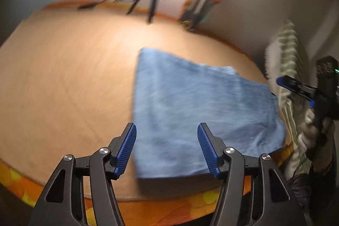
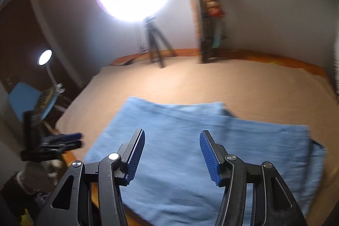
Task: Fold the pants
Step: 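Open both tools and release the folded jeans onto the blanket, then grasp the folded jeans' edge with the left tool while the right tool grasps it too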
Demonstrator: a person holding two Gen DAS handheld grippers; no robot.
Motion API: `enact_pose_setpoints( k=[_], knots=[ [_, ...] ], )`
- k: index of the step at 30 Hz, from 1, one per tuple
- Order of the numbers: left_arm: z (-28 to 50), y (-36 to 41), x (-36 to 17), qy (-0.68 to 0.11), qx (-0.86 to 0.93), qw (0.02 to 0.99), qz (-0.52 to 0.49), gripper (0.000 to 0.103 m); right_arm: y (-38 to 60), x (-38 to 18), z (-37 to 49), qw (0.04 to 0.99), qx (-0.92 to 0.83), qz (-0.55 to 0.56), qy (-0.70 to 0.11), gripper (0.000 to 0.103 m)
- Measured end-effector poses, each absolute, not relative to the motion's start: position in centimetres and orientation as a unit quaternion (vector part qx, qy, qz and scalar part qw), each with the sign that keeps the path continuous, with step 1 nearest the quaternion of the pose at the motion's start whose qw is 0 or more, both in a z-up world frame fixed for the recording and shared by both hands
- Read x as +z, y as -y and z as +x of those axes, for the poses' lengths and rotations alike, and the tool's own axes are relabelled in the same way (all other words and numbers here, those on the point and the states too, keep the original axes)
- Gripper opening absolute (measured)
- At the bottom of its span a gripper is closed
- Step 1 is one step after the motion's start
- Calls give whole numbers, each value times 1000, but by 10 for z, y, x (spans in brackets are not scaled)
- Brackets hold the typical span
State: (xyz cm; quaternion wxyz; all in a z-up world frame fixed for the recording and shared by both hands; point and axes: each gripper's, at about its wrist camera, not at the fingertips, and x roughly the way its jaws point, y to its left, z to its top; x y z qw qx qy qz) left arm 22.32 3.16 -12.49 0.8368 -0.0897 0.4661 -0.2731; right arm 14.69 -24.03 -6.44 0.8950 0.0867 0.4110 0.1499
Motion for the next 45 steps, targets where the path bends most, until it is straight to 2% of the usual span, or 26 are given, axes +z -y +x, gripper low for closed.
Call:
enact_pose_setpoints(
  k=[6, 19, 20, 23, 27, 32, 36, 40, 43, 45],
  knots=[
    [224, -31, -145, -487, -267, 827, -86, 60, 168, -83, 176, 873, 189, 66, -444, 62],
    [229, -33, -161, -498, -278, 814, -108, 59, 62, -140, 267, 812, 191, 48, -549, 62],
    [229, -35, -161, -497, -280, 813, -115, 56, 57, -143, 273, 808, 188, 49, -555, 62],
    [229, -39, -161, -492, -283, 812, -136, 36, 49, -153, 290, 799, 169, 50, -575, 62],
    [223, -42, -154, -473, -297, 816, -149, 28, 39, -165, 306, 790, 145, 35, -595, 62],
    [210, -34, -134, -440, -324, 827, -132, 27, 27, -174, 315, 779, 127, 19, -614, 62],
    [207, -27, -128, -433, -332, 828, -129, 27, 9, -178, 321, 771, 116, -15, -626, 69],
    [205, -24, -128, -436, -330, 829, -123, 24, -8, -188, 319, 764, 106, -60, -634, 70],
    [206, -18, -130, -437, -324, 830, -123, 24, -10, -193, 318, 762, 96, -73, -637, 58],
    [206, -20, -131, -441, -317, 830, -125, 24, -7, -192, 318, 764, 95, -76, -634, 43]
  ],
)
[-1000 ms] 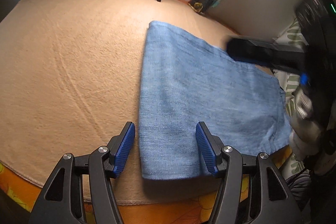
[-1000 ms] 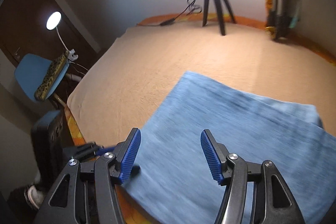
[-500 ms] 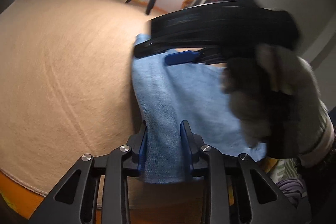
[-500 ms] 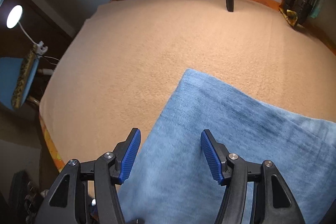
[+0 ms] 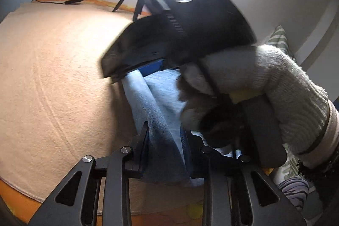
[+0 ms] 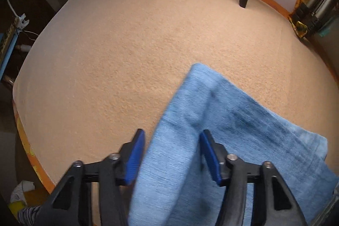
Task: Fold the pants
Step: 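Grasp the folded jeans' edge with the left tool while the right tool grasps it too, then lift the jeans' edge with both tools and fold it over the rest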
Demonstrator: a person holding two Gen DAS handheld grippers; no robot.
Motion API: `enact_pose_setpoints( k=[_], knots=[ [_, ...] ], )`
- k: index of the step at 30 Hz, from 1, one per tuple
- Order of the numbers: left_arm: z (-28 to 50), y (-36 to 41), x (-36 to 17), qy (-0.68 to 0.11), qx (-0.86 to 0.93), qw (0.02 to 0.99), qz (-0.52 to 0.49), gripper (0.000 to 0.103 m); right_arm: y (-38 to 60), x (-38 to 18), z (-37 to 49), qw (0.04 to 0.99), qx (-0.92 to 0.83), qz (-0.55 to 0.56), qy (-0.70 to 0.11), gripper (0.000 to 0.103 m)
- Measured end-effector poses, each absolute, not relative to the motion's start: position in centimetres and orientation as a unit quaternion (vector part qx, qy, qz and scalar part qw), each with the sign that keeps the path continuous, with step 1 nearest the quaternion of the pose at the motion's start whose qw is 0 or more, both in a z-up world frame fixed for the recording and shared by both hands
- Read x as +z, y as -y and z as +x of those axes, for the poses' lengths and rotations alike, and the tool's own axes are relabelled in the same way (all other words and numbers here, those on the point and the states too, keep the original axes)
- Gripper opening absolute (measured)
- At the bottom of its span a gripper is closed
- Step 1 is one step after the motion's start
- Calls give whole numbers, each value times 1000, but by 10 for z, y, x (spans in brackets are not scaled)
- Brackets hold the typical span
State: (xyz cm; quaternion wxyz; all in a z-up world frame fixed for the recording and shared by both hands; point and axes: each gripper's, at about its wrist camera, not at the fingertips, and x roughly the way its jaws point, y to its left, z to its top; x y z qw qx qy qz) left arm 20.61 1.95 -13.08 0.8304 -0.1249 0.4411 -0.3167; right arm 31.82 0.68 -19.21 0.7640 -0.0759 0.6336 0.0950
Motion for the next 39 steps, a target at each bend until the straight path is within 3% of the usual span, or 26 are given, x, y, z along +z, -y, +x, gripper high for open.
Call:
enact_pose_setpoints(
  k=[3, 8, 15, 22, 29, 39],
  knots=[
    [207, -20, -134, -450, -305, 830, -127, 27, 9, -189, 318, 766, 101, -57, -633, 30],
    [205, -12, -139, -463, -278, 835, -102, 38, 27, -184, 313, 772, 116, -27, -624, 19],
    [206, -3, -146, -460, -262, 846, -64, 38, 53, -173, 301, 785, 136, 10, -604, 8],
    [202, 9, -146, -447, -265, 854, -36, 38, 68, -163, 296, 794, 149, 34, -588, 4],
    [196, 10, -142, -438, -279, 854, -36, 22, 82, -157, 296, 800, 157, 54, -576, 3],
    [189, 9, -122, -416, -323, 847, -69, 14, 115, -136, 281, 815, 166, 107, -545, 3]
  ],
)
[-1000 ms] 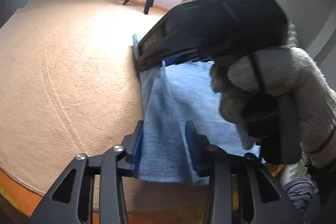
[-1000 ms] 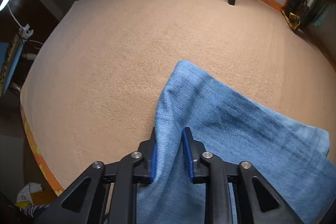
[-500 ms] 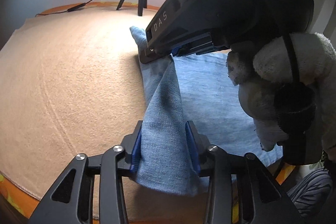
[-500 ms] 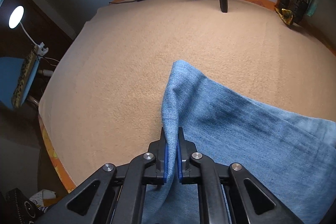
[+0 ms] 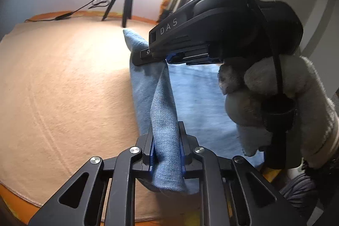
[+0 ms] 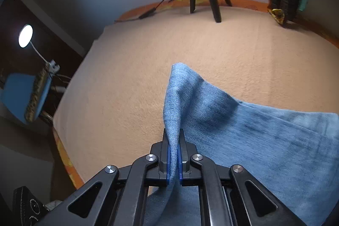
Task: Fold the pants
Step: 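Lift the jeans' edge with both tools and fold it over the rest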
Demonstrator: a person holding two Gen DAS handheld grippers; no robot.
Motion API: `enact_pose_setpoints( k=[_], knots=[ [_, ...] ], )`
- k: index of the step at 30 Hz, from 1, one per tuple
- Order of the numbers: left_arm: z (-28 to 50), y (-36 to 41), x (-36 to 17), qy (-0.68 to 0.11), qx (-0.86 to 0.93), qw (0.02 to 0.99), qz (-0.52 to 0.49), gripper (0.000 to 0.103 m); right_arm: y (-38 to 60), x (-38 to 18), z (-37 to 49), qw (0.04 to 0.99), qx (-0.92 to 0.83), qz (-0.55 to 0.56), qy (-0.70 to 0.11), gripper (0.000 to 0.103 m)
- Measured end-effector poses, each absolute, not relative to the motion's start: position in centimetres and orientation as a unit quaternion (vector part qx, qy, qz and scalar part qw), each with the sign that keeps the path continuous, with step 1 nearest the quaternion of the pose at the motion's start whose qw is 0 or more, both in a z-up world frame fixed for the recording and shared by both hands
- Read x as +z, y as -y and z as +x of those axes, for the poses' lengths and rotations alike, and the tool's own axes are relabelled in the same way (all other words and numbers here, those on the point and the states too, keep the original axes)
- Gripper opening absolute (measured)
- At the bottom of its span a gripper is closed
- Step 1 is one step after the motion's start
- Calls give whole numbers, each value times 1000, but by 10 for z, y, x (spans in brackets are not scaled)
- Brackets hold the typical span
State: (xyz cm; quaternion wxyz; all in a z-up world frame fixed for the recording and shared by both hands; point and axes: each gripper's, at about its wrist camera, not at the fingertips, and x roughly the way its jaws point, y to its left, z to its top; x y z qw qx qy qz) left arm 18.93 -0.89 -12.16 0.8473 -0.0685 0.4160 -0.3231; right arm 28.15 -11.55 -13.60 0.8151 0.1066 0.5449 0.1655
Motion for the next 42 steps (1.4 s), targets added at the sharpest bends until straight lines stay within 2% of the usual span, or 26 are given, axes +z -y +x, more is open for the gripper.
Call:
enact_pose_setpoints(
  k=[6, 19, 42],
  knots=[
    [190, 26, -105, -399, -359, 841, -75, 13, 153, -114, 270, 827, 164, 139, -520, 2],
    [164, 116, -84, -374, -454, 806, -64, 13, 258, -79, 226, 855, 104, 173, -477, 2],
    [167, 284, -99, -392, -556, 732, -35, 10, 421, -56, 157, 872, -11, 207, -443, 2]
  ],
)
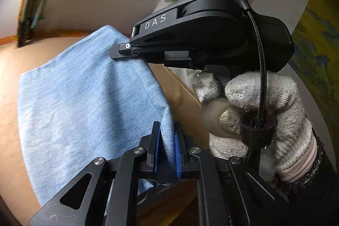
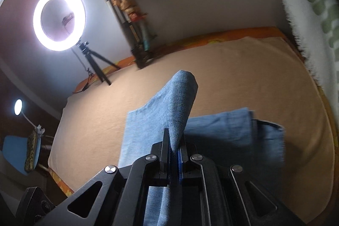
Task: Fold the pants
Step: 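Lift the jeans' edge with both tools and fold it over the rest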
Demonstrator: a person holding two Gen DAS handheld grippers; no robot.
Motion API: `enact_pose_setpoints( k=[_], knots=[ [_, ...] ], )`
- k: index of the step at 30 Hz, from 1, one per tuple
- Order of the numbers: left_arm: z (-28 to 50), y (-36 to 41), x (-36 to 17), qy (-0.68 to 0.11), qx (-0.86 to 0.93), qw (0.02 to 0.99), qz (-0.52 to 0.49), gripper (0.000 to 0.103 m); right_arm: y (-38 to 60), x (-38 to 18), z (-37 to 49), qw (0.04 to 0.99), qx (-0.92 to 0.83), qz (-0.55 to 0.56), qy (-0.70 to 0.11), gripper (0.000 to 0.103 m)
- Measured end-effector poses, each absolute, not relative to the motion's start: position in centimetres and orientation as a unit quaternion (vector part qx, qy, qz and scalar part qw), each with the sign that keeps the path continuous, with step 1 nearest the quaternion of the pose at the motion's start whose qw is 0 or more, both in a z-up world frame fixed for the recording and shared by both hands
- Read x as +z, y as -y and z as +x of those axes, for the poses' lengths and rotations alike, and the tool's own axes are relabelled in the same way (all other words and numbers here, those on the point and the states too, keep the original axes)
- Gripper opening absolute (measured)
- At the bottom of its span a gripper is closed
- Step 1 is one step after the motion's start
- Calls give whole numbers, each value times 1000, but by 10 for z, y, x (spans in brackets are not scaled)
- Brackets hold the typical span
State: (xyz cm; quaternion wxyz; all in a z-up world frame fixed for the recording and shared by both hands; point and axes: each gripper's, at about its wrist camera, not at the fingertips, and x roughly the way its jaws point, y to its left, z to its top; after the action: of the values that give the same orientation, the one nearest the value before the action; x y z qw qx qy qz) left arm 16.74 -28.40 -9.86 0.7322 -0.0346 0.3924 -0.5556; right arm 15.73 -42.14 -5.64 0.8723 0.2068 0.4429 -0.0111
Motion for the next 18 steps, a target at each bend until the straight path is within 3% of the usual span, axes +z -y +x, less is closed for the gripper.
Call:
enact_pose_setpoints(
  k=[18],
  knots=[
    [182, 355, -131, -417, -566, 711, 1, 10, 490, -99, 135, 853, -51, 235, -463, 2]
  ],
)
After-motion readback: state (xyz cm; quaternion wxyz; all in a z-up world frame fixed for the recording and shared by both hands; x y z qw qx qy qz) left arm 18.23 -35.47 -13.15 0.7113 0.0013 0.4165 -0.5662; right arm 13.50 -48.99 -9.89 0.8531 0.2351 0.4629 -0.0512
